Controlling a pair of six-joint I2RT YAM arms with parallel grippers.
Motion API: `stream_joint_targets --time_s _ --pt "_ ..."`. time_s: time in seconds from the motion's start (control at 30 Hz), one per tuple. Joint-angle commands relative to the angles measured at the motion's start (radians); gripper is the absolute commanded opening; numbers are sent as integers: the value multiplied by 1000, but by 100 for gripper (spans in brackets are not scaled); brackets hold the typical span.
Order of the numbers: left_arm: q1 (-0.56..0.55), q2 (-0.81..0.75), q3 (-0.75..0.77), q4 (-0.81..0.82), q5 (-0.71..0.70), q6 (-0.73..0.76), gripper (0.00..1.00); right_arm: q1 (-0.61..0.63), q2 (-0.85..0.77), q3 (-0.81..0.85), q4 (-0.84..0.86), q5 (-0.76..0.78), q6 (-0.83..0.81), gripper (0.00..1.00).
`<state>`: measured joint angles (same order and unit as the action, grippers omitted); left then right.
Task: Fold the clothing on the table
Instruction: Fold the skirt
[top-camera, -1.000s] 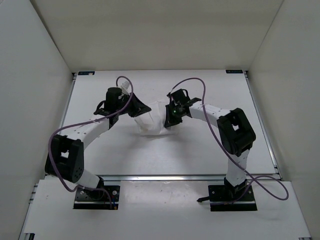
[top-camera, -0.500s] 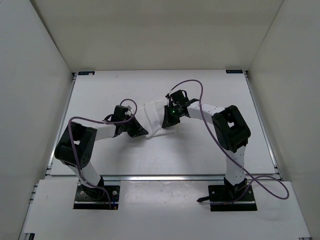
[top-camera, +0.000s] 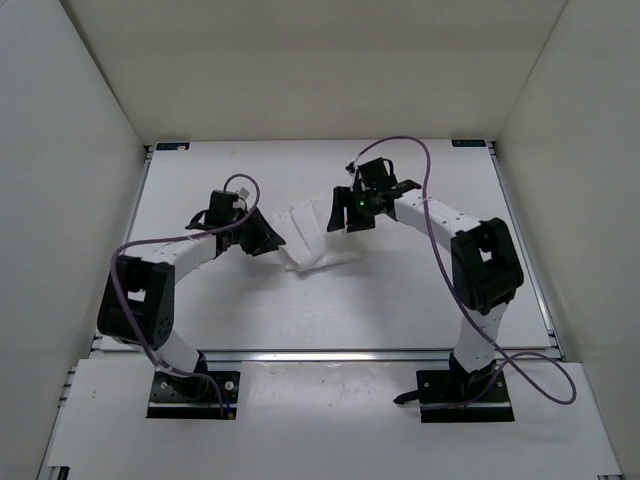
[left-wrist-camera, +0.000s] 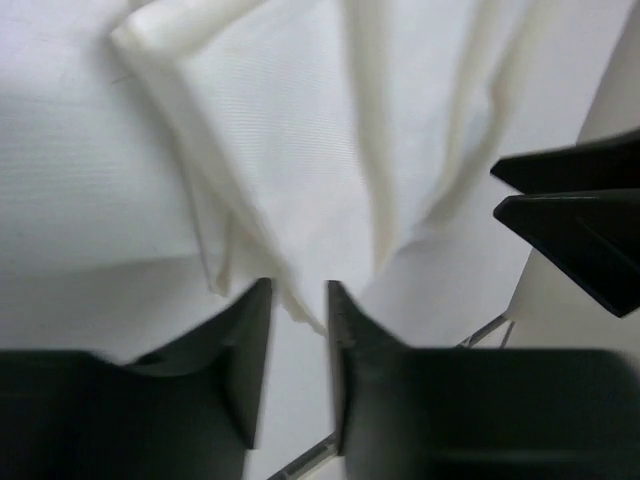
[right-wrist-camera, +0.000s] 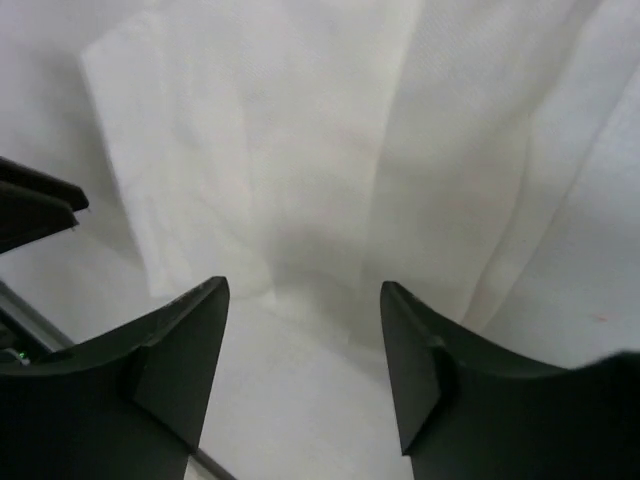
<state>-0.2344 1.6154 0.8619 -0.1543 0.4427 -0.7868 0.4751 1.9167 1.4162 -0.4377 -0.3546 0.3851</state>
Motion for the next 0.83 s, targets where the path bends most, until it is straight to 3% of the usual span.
stream_joint_targets --time_s 0.0,0.03,0.1,0.17,0.27,0.63,0.8 --pt "12 -152 78 -94 16 90 44 -10 -180 43 14 32 -26 62" --pt "17 -185 78 -108 11 113 54 -7 -233 5 36 43 -23 76" --pt "23 -245 72 -180 -25 161 68 -24 -312 -76 85 66 -25 95" --pt "14 -331 54 -237 -94 236 85 -35 -386 -193 109 104 -35 97" --pt "-5 -434 -1 -306 -166 309 98 -65 -504 -284 97 152 -37 100" --pt "-30 -738 -199 -329 -185 357 99 -154 -873 -693 86 135 8 99" --pt "-54 -775 -222 -323 -191 333 99 -216 -987 -732 56 130 -12 99"
